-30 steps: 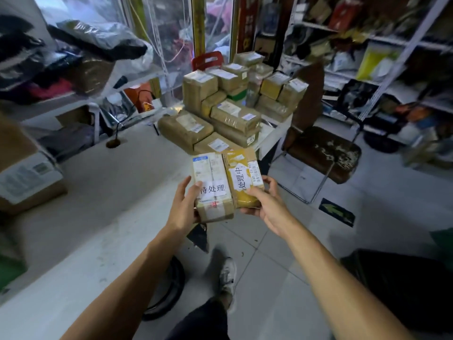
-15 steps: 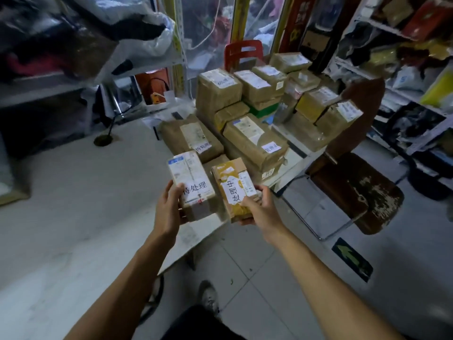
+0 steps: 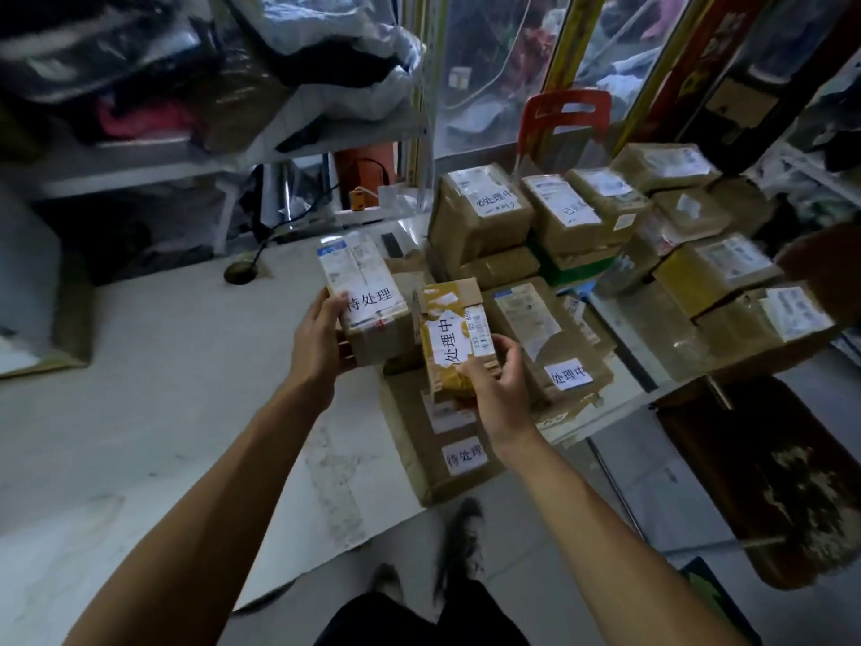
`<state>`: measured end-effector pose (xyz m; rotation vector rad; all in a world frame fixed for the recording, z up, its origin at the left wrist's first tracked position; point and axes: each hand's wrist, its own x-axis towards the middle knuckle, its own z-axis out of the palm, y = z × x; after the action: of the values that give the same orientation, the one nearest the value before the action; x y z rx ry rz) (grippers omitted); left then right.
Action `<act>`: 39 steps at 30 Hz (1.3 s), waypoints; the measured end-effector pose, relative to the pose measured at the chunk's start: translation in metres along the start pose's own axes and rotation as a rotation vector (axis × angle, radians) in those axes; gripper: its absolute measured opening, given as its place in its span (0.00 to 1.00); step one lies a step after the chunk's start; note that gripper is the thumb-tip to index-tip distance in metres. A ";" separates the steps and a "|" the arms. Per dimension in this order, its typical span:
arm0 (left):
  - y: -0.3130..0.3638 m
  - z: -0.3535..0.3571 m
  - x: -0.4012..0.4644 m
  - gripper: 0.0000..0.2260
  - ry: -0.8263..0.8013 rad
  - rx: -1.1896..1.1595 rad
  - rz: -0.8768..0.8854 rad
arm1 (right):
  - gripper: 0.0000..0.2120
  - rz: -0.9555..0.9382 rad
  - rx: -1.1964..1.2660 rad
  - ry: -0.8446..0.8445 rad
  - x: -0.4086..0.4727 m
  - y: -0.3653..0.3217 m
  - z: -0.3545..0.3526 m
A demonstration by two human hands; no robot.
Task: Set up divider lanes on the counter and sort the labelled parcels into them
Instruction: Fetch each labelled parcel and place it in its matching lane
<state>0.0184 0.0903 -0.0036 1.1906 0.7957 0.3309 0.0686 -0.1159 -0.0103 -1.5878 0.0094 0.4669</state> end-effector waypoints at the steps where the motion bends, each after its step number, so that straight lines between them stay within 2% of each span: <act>1: 0.006 0.010 0.012 0.14 -0.005 0.010 0.008 | 0.19 -0.021 -0.002 0.005 0.008 -0.008 -0.002; 7: 0.028 0.083 0.076 0.12 0.005 0.070 -0.062 | 0.20 -0.054 0.064 -0.011 0.051 -0.044 -0.029; 10: 0.023 0.107 0.095 0.14 0.027 0.137 -0.056 | 0.19 -0.045 0.049 -0.010 0.065 -0.048 -0.047; 14: 0.011 0.111 0.098 0.18 0.164 0.470 0.047 | 0.18 -0.019 0.050 -0.054 0.075 -0.045 -0.068; 18: 0.002 0.095 0.099 0.27 0.202 0.557 0.029 | 0.19 -0.011 0.046 -0.029 0.080 -0.036 -0.086; 24: 0.016 0.102 0.085 0.17 0.237 0.742 0.089 | 0.23 -0.008 0.127 0.062 0.092 -0.037 -0.100; 27: 0.021 0.108 0.082 0.15 0.202 0.790 0.104 | 0.31 0.007 0.181 0.113 0.102 -0.039 -0.097; 29: 0.025 0.114 0.079 0.12 0.161 0.827 0.131 | 0.35 0.000 0.210 0.090 0.105 -0.042 -0.089; 31: 0.025 0.123 0.076 0.14 0.126 0.916 0.169 | 0.41 0.037 0.266 0.010 0.106 -0.043 -0.079; 34: 0.026 0.130 0.073 0.18 0.157 0.969 0.183 | 0.52 0.045 0.135 -0.114 0.104 -0.041 -0.072; 37: 0.025 0.130 0.069 0.20 0.181 0.946 0.181 | 0.48 0.002 -0.088 -0.173 0.105 -0.040 -0.070; 39: 0.024 0.130 0.065 0.20 0.179 0.928 0.190 | 0.46 0.016 -0.144 -0.188 0.110 -0.038 -0.066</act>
<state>0.1587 0.0494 0.0132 2.1357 1.0340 0.2217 0.1993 -0.1455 -0.0074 -1.6800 -0.1579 0.6398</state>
